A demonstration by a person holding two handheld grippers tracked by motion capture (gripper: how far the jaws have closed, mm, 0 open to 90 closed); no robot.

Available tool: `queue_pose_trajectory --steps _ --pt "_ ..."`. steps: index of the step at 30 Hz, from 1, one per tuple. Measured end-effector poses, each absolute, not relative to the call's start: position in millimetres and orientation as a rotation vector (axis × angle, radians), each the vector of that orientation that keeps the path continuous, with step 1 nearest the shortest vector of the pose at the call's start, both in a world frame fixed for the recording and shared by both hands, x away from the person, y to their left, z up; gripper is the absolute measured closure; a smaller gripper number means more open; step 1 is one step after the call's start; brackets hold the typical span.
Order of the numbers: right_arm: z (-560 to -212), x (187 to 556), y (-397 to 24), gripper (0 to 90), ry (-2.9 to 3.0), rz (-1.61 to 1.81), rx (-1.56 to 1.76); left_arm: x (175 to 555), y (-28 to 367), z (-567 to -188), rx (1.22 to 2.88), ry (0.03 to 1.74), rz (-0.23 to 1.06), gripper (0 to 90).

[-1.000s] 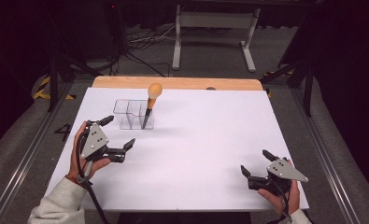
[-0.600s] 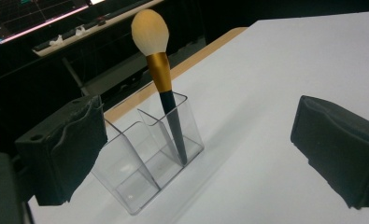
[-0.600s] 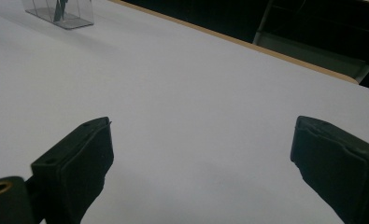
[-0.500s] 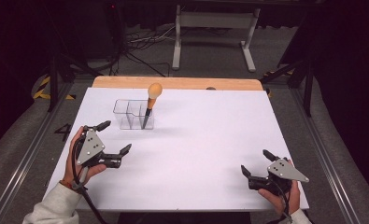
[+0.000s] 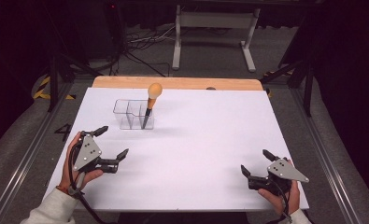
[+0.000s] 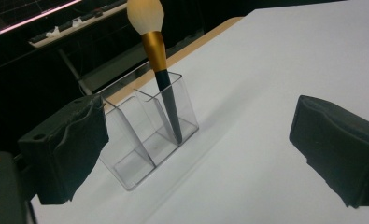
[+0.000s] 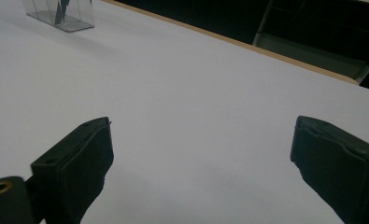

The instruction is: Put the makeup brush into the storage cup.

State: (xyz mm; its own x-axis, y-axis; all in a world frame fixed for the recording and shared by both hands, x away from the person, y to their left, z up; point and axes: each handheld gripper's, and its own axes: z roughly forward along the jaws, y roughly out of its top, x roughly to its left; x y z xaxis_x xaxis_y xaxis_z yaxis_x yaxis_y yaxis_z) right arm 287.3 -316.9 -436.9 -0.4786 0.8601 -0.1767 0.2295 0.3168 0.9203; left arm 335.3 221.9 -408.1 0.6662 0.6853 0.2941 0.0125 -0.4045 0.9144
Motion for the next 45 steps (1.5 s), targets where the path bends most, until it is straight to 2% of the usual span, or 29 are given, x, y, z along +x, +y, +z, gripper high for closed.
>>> queue_pose_trajectory --steps 30,35,45 --pt "-438.3 288.4 -314.3 6.6 1.908 1.173 0.955 320.6 235.0 -447.8 1.908 0.635 0.749 6.4" --pt "-439.9 288.9 -311.1 6.6 1.924 1.172 0.946 316.9 244.3 -453.6 1.873 0.696 0.702 6.8" --pt "-441.5 287.2 -312.3 6.6 1.936 1.167 0.932 311.8 246.1 -447.3 1.832 0.697 0.714 6.7"
